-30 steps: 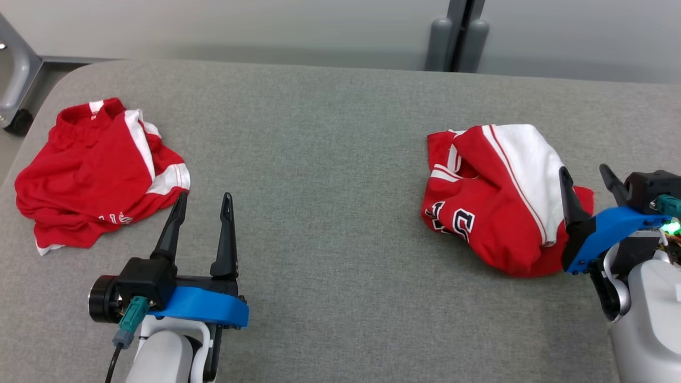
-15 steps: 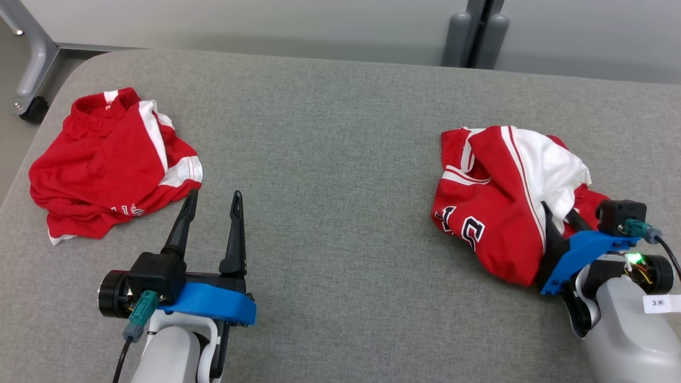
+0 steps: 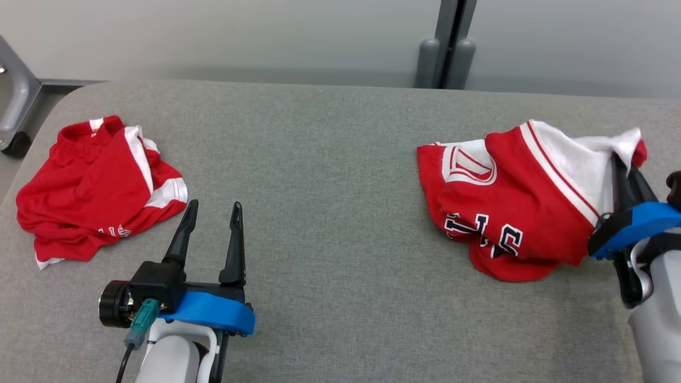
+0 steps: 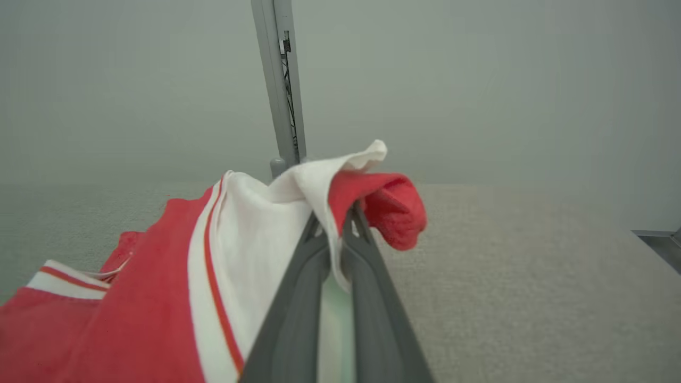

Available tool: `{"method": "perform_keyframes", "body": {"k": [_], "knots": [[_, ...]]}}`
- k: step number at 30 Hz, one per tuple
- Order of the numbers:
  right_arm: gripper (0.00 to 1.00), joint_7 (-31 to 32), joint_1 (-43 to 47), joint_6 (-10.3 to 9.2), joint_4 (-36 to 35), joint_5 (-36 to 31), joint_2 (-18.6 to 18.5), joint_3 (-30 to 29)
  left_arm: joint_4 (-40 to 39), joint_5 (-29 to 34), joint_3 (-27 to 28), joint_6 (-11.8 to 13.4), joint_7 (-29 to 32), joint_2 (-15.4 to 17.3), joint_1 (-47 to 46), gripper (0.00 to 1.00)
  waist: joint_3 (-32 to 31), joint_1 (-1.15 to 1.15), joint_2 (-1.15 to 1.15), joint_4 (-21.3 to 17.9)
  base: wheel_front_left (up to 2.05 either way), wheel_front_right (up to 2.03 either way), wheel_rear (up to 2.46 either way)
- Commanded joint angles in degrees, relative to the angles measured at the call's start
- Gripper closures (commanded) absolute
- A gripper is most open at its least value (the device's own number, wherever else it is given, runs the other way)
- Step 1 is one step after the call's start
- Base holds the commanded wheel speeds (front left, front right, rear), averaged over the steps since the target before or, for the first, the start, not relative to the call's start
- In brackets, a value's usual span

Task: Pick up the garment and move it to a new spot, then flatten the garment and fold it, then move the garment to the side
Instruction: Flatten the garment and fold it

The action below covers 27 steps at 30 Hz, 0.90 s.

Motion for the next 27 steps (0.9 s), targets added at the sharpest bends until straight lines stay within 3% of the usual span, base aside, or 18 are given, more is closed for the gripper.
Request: {"method": "perform_keyframes", "body": {"k": [1, 7, 13, 14, 15, 18, 27], "knots": [[1.00, -0.3, 0.6, 0.03, -3.8, 0.2, 0.6, 1.1, 0.1, 0.1, 0.6, -0.1, -0.2, -0.1, 0.5, 0.00, -0.9, 0.00, 0.00, -0.7, 0.00, 0.00, 0.00], [1.00, -0.3, 4.6, 0.03, -14.7, 0.2, 4.3, 7.9, -0.1, 0.0, 1.0, -0.3, -0.2, -0.2, 1.1, 0.00, -1.8, 0.00, 0.00, -1.4, 0.00, 0.00, 0.00], [1.00, -0.1, 9.7, 0.03, -23.0, 1.0, 8.6, 21.2, -0.6, -0.1, 1.4, -0.3, -0.2, -0.4, 1.7, 0.00, -2.5, 0.00, 0.00, -0.9, 0.00, 0.00, 0.00], [1.00, 0.3, 11.2, 0.03, -24.7, 1.3, 9.6, 26.0, -0.8, -0.1, 1.6, -0.2, -0.2, -0.5, 2.1, 0.00, -2.5, 0.00, 0.00, -0.5, 0.00, 0.00, 0.00], [1.00, 0.3, 11.2, 0.03, -24.7, 1.3, 9.6, 26.0, -0.8, -0.1, 1.6, -0.2, -0.2, -0.5, 2.1, 0.00, -2.5, 0.00, 0.00, -0.5, 0.00, 0.00, 0.00], [1.00, 1.3, 13.6, 0.03, -25.9, 1.9, 10.9, 34.7, -1.1, -0.3, 2.2, -0.2, -0.2, -0.7, 2.2, 0.00, -2.4, 0.00, 0.00, 0.4, 0.00, 0.00, 0.00], [1.00, 1.2, 17.6, 0.03, -22.3, 5.2, 12.0, 45.8, -1.0, -0.3, 2.6, -0.3, -0.2, -1.0, 2.8, 0.00, -2.2, 0.00, 0.00, 1.6, 0.00, 0.00, 0.00]]}}
